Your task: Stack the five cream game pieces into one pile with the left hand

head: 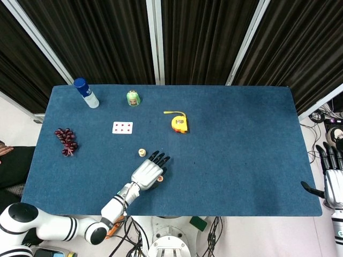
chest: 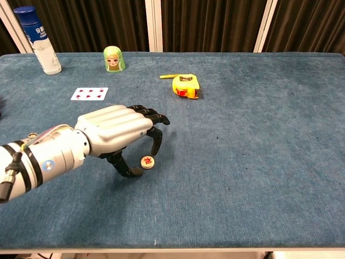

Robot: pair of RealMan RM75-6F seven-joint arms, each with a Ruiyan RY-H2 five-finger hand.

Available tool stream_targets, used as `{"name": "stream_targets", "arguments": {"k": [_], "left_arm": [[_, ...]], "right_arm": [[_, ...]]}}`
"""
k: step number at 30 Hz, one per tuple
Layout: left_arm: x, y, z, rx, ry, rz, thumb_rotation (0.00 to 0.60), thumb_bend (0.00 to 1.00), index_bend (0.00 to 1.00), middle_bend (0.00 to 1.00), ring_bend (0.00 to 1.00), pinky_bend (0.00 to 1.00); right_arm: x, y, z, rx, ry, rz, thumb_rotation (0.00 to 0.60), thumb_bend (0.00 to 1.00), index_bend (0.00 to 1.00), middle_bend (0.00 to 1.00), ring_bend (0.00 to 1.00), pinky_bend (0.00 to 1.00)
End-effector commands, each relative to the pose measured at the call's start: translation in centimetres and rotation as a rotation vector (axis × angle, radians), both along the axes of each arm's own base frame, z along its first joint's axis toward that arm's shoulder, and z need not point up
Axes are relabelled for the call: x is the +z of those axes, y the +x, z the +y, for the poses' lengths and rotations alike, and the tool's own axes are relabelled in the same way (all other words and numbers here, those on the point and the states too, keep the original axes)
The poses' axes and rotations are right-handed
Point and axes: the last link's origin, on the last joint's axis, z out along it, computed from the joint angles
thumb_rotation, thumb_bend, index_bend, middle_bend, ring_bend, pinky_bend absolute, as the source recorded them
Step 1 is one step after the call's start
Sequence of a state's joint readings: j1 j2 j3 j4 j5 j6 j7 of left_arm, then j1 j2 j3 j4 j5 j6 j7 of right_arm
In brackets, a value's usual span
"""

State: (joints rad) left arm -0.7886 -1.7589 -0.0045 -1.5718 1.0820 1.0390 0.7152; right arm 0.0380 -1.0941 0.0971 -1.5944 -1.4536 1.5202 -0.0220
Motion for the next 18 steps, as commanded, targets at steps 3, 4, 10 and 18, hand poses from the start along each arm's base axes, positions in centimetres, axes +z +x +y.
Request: {"name": "stream_targets", "arguments": {"k": [3, 4, 10, 18], "left_arm": [[-0.1, -0.1, 0.1, 0.008, -0.002, 0.001, 0.600, 0.28, 0.44, 0.05, 0.00, 0.00], [-0.2, -0.1, 0.1, 0.009, -0.003, 0.002, 0.600, 0.29, 0.45, 0.05, 0.00, 0.00], [-0.2, 0.0, 0.0, 0.010, -0.003, -0.001, 0.600, 0.35, 0.51, 0.05, 0.00, 0.00], [2.1, 0.3, 1.7, 0.061, 0.052, -0.088, 0.600, 0.37, 0.52, 0.06, 0.00, 0.00]], "right_arm": [[0.0, 0.0, 0.0, 0.000, 0.001, 0.001, 0.600, 0.17, 0.00, 0.04, 0.00, 0.05], [0.0, 0.0, 0.0, 0.000, 0.001, 0.001, 0.600, 0.17, 0.00, 0.04, 0.00, 0.05], [0.0, 0.0, 0.0, -0.001, 0.001, 0.000, 0.600, 0.17, 0.00, 0.04, 0.00, 0.05], [0.1, 0.0, 0.0, 0.001, -0.001, -0.002, 0.600, 0.17, 0.00, 0.04, 0.00, 0.05]]}}
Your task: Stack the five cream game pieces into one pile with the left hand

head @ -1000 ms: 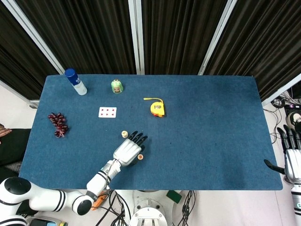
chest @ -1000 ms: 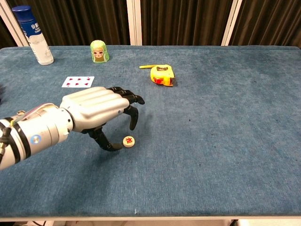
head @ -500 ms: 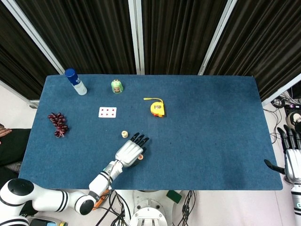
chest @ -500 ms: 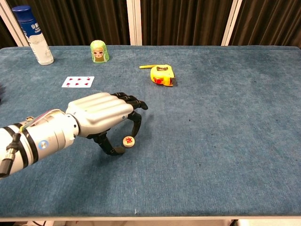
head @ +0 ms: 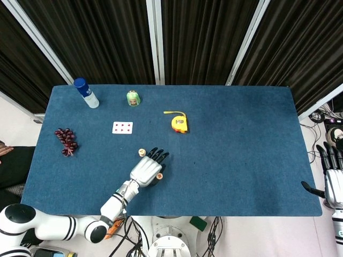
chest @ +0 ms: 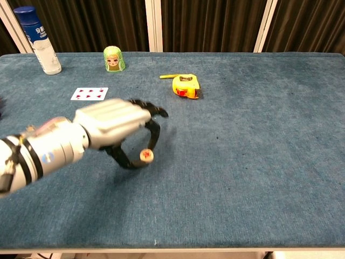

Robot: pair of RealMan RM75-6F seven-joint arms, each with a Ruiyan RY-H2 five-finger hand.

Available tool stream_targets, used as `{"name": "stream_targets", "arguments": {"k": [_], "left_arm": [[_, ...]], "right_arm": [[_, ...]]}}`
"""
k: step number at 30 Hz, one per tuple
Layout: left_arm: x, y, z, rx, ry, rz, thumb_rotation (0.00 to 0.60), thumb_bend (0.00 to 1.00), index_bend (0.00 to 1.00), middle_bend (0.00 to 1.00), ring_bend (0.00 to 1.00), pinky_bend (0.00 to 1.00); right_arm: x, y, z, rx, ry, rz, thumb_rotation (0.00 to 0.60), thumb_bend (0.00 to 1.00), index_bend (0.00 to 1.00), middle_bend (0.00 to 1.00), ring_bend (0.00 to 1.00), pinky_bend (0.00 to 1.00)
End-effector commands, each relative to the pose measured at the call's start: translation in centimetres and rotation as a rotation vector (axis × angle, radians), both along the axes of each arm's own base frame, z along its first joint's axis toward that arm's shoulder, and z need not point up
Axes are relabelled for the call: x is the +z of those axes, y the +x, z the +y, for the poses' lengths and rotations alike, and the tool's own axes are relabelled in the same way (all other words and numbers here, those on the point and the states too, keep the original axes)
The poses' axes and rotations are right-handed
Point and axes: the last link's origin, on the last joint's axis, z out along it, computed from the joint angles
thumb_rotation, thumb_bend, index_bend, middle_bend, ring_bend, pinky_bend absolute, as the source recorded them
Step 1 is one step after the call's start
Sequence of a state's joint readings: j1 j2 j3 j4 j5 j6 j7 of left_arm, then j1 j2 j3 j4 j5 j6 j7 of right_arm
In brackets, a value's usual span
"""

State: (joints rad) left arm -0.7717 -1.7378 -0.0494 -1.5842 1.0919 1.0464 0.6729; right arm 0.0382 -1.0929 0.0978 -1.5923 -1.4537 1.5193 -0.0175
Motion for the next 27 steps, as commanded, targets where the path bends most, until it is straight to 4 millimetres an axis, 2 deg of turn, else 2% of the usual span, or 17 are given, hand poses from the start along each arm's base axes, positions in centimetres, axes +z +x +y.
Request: {"name": "stream_targets", "arguments": {"k": [1, 5, 11, 17, 27], "left_arm": [[1.4, 0.1, 1.1, 0.033, 0.029, -0.039, 0.600, 0.37, 0.52, 0.06, 0.00, 0.00], [3.5, 0.0, 3.1, 0.088, 0.076, -0.092, 0.600, 0.37, 0.52, 0.06, 0.00, 0.00], [5.3, -1.1, 5.8, 0.206, 0.092, -0.110, 0.600, 0.36, 0.51, 0.06, 0.00, 0.00], [5.1, -2.1, 7.2, 0.300, 0.082, -0.086, 0.600, 0.35, 0.50, 0.06, 0.00, 0.00], [4.9, -2.9, 7.6, 0.340, 0.071, -0.061, 0.600, 0.34, 0.49, 0.06, 0.00, 0.00]], "right_arm": [[0.0, 0.0, 0.0, 0.001, -0.001, 0.000, 0.600, 0.17, 0.00, 0.04, 0.00, 0.05], [0.1, 0.0, 0.0, 0.003, -0.001, -0.002, 0.600, 0.17, 0.00, 0.04, 0.00, 0.05], [0.1, 0.0, 0.0, 0.002, -0.001, -0.003, 0.600, 0.17, 0.00, 0.04, 0.00, 0.05], [0.0, 0.0, 0.0, 0.005, 0.001, -0.005, 0.600, 0.17, 0.00, 0.04, 0.00, 0.05], [0.1, 0.0, 0.0, 0.002, -0.002, -0.002, 0.600, 0.17, 0.00, 0.04, 0.00, 0.05]]}}
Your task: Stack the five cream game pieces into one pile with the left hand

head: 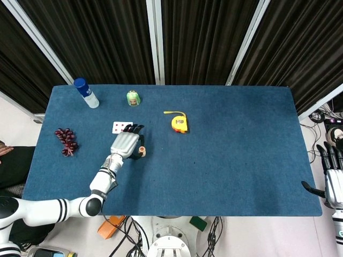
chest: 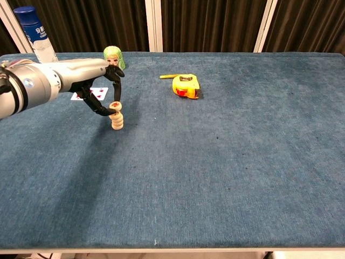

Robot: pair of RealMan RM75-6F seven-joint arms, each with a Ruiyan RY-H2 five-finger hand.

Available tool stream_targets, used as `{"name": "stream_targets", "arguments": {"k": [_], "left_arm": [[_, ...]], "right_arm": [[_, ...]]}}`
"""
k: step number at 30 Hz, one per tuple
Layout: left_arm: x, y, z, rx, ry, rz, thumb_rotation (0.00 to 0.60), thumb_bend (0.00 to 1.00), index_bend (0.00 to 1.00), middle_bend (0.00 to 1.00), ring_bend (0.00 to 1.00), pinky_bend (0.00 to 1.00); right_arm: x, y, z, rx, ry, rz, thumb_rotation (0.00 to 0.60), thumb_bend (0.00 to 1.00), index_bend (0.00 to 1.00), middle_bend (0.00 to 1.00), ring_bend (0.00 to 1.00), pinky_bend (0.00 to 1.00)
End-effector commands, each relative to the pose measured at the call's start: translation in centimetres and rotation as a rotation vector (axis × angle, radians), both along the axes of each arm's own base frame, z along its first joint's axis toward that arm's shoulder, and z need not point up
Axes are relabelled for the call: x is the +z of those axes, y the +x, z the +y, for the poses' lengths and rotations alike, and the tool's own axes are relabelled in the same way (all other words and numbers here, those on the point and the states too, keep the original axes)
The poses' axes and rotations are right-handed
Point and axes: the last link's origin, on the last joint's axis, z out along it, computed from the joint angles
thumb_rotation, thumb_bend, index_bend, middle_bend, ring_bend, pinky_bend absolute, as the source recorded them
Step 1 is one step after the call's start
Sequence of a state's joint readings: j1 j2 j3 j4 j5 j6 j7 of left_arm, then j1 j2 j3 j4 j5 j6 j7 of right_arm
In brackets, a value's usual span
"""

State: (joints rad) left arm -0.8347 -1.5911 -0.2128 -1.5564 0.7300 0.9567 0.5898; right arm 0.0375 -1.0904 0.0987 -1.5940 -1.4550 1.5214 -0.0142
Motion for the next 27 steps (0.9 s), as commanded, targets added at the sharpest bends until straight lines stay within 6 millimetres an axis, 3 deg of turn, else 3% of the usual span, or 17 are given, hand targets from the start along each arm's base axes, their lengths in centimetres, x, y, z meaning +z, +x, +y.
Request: {"name": "stream_targets", "arguments": {"k": [1, 27], "left_arm": [[0.04, -0.06, -0.03, 0.001, -0.004, 0.003, 0.600, 0.33, 0.49, 0.06, 0.00, 0.00], [0.07, -0.46, -0.14, -0.001, -0.006, 0.022, 0.600, 0.32, 0.44, 0.06, 0.00, 0.00]], "right_arm": [[-0.02, 0.00, 0.00, 0.000, 0.000, 0.000, 0.600, 0.17, 0.00, 0.04, 0.00, 0.05], [-0.03, 0.05, -0.06, -0.002, -0.001, 0.001, 0.600, 0.17, 0.00, 0.04, 0.00, 0.05]]}}
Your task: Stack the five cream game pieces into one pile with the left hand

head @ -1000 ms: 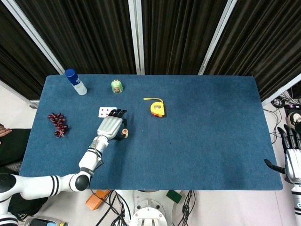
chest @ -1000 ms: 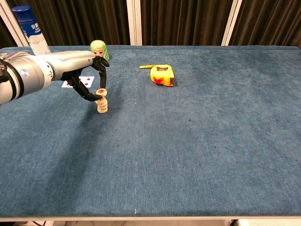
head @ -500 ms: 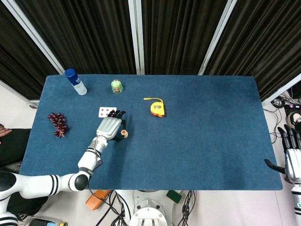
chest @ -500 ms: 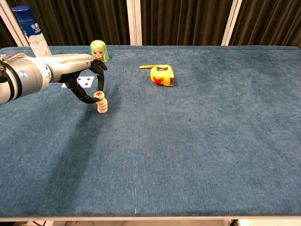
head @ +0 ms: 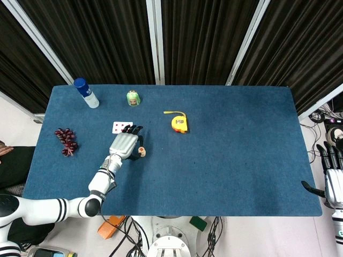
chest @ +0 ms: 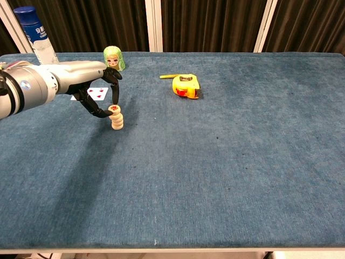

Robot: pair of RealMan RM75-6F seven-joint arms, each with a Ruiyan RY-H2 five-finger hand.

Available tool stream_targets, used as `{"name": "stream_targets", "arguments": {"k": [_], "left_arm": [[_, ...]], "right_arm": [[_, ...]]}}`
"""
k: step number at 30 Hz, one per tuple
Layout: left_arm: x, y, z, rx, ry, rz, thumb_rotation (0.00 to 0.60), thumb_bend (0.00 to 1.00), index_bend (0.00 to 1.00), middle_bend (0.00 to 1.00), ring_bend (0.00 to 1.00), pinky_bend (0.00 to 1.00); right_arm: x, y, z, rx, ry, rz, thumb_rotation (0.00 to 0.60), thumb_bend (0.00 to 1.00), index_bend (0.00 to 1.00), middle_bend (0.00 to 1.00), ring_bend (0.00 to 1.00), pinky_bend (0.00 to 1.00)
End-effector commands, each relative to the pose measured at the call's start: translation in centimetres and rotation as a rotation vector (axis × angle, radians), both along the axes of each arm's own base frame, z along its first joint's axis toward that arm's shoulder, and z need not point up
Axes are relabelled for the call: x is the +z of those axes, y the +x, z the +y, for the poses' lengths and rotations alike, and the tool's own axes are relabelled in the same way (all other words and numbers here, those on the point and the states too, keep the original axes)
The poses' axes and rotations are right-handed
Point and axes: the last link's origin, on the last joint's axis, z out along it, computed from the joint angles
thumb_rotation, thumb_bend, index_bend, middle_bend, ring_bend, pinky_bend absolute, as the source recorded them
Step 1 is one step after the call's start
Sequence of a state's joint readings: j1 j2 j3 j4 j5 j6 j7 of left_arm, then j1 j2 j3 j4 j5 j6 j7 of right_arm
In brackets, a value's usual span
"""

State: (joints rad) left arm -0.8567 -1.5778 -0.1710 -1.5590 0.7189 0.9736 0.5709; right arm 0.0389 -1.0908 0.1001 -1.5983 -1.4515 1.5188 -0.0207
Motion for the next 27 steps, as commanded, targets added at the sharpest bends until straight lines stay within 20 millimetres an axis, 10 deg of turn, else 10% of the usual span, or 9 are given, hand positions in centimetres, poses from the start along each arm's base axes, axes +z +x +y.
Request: {"name": "stream_targets", "arguments": {"k": [1, 18, 27], "left_arm": [[0.0, -0.1, 0.0, 0.000, -0.001, 0.003, 0.600, 0.32, 0.44, 0.06, 0.00, 0.00], [2.8, -0.4, -0.5, -0.009, 0.071, -0.074, 0.600, 0.30, 0.39, 0.05, 0.00, 0.00], [8.9, -6.0, -2.9, 0.017, 0.298, -0.130, 0.600, 0.15, 0.29, 0.08, 0.00, 0.00]], "right_arm": [[0.0, 0.0, 0.0, 0.000, -0.001, 0.000, 0.600, 0.17, 0.00, 0.04, 0.00, 0.05], [0.2, 0.0, 0.0, 0.000, -0.003, 0.001, 0.600, 0.17, 0.00, 0.04, 0.00, 0.04], [0.6, -0.7, 0.2, -0.031, 0.022, -0.017, 0.600, 0.17, 0.00, 0.04, 0.00, 0.05]]}}
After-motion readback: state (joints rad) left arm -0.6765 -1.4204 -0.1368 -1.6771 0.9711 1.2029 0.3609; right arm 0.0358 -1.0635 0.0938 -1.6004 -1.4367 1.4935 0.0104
